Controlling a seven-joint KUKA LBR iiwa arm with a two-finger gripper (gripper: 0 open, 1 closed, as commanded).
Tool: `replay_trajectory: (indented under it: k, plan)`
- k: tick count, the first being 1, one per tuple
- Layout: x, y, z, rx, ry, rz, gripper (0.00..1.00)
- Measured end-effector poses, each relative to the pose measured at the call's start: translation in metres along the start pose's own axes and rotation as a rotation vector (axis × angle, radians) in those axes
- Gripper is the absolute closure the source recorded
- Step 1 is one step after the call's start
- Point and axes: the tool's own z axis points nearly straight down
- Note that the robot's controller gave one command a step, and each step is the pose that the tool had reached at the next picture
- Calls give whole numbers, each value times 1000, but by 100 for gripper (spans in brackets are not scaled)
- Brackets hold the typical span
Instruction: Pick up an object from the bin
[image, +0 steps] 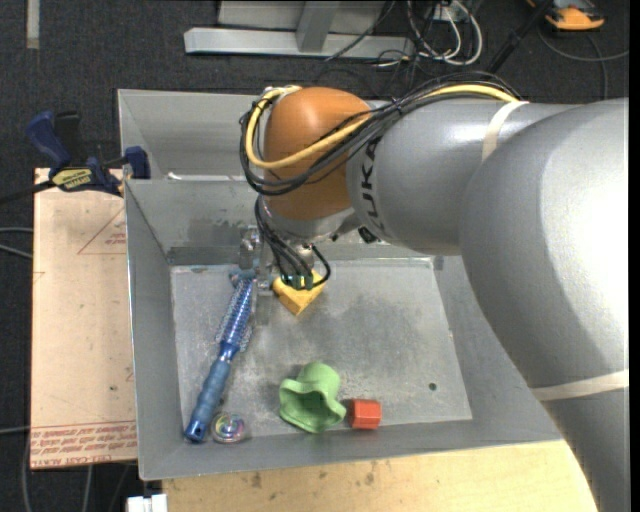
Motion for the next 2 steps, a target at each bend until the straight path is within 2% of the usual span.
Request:
replay_trajectory:
  k: [1,2]
  plan:
    - [17,6,63,1,-4,-438,0]
    - [17,7,63,-1,-5,-435,0]
